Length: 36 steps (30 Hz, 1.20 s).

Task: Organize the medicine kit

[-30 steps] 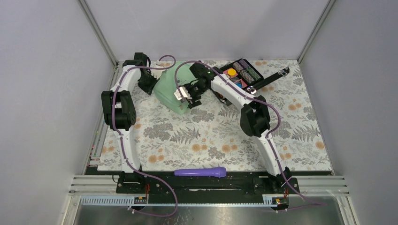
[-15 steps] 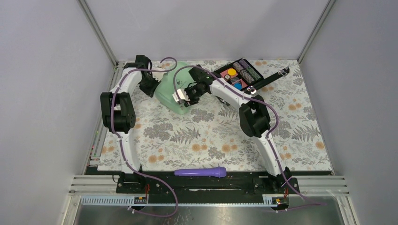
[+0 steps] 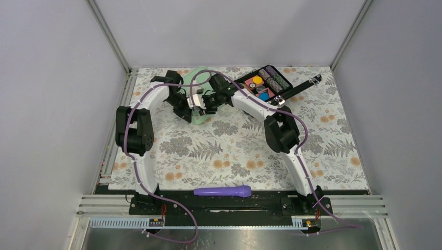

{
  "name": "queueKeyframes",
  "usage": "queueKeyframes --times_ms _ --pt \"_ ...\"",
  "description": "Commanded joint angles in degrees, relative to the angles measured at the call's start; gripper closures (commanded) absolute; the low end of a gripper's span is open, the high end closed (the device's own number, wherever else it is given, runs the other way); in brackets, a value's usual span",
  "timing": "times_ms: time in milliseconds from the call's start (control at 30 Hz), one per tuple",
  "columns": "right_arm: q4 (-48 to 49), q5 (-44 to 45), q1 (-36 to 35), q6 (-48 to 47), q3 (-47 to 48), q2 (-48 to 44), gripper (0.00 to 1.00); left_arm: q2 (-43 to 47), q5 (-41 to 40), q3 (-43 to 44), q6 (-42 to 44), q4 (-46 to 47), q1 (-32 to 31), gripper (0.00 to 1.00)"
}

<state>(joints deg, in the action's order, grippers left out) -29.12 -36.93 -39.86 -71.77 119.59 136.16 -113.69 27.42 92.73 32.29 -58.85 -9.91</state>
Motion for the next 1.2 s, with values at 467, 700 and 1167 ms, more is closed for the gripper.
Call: queueKeyframes --times_ms 467,700,1167 --pt "11.91 3.46 -1.0 19.3 -2.26 -1.65 0.55 6.11 26.57 -5.65 -13.64 2.07 -1.03 0.62" --pt "24.64 4.94 1.19 27.47 -28.19 -24.13 0.07 11.36 19.68 0.53 -12.85 -1.02 8.04 0.01" --pt "1.34 46.03 7.46 74.81 -22.48 -49.42 0.01 38.74 -4.36 -16.33 -27.8 48.45 8.62 0.01"
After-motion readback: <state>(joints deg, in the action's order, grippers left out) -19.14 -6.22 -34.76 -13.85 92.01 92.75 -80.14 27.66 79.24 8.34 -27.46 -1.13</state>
